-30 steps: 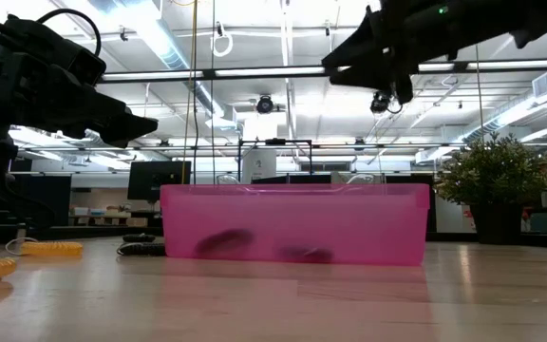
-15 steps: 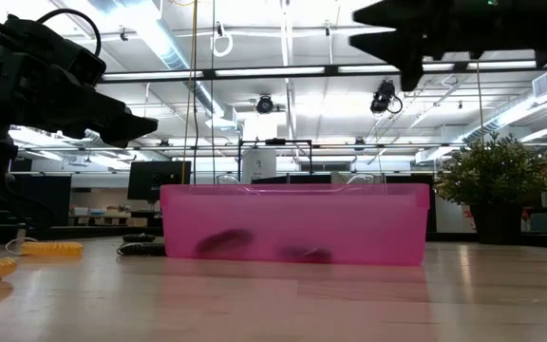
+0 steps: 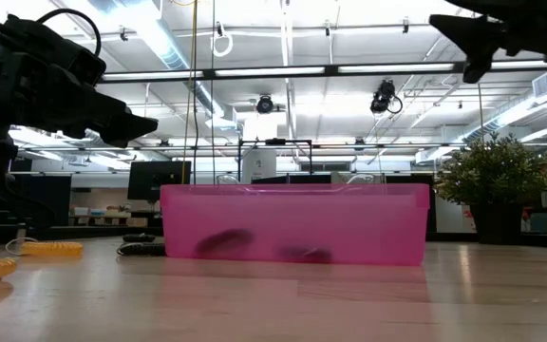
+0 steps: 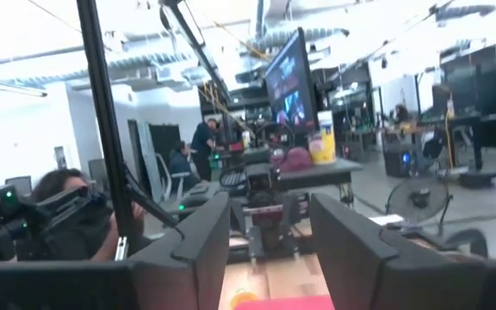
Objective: Sort spring keychains
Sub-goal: Put the orange spring keychain into the transparent bin
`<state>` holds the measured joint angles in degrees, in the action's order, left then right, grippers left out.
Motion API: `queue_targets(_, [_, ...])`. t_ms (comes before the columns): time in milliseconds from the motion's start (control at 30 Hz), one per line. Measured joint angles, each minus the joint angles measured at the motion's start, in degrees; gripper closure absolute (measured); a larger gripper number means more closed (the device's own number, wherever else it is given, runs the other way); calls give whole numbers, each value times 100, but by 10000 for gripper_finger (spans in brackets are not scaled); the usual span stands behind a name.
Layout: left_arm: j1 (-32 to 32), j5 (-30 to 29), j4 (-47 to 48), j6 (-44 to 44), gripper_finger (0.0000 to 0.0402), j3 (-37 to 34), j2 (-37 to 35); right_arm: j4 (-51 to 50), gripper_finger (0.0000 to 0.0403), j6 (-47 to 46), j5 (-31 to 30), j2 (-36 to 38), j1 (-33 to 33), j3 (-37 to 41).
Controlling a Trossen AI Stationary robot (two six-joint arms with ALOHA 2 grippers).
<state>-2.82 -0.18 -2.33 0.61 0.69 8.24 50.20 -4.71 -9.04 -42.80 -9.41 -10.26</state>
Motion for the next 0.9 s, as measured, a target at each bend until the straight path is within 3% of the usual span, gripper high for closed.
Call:
queue_targets(300, [-1, 2, 2, -1, 65, 0, 2, -358, 237, 571, 115, 969, 89, 208])
queue_targets(633, [-1, 0, 1, -1, 65, 0, 2, -1850, 237, 604, 309, 2372, 260, 218])
queue_targets(900, [-1, -12, 0, -124, 65, 0, 2, -2345, 237, 471, 415, 2828, 258, 218])
